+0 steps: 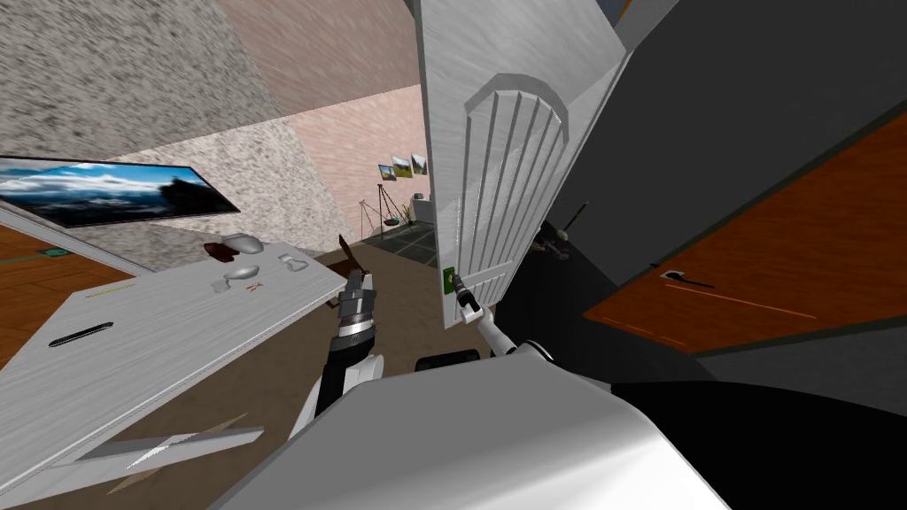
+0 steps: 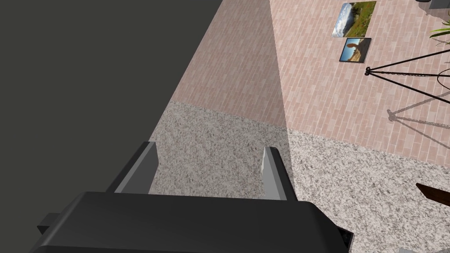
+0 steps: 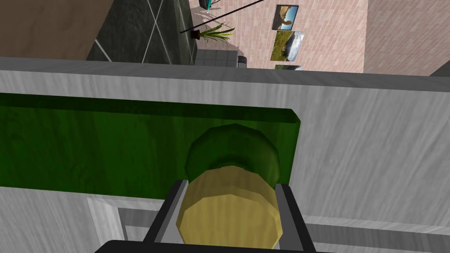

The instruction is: Push the door open

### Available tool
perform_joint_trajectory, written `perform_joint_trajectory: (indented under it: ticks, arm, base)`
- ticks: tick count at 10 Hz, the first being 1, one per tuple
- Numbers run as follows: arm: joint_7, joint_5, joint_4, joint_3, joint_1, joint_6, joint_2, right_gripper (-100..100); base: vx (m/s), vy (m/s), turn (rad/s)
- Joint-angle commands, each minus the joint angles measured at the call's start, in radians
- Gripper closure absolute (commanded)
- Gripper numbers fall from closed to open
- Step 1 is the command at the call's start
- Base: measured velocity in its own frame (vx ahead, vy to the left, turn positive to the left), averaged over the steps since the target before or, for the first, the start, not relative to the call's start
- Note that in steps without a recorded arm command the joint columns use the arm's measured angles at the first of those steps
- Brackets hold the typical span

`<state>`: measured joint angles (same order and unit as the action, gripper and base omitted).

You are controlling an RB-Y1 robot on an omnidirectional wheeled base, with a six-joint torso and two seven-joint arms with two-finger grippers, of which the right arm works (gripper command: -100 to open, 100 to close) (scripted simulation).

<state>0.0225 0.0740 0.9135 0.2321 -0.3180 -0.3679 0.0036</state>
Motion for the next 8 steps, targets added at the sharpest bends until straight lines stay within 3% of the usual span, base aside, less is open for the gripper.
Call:
perform_joint_trajectory:
  ticks: [1, 3, 4, 8]
  arm:
    - [-0.001, 0.000, -0.002, 0.000, 0.003, 0.002, 0.000, 100]
    - [-0.001, 0.000, -0.002, 0.000, 0.003, 0.002, 0.000, 100]
    - [0.004, 0.004, -0.004, -0.014, 0.005, 0.003, -0.019, 100]
    - [0.011, 0.013, -0.003, -0.049, 0.005, 0.001, -0.039, 100]
  base:
    - [-0.026, -0.009, -0.004]
    - [-0.010, -0.002, -0.004]
    - [0.059, 0.072, -0.033]
    - [0.138, 0.152, -0.065]
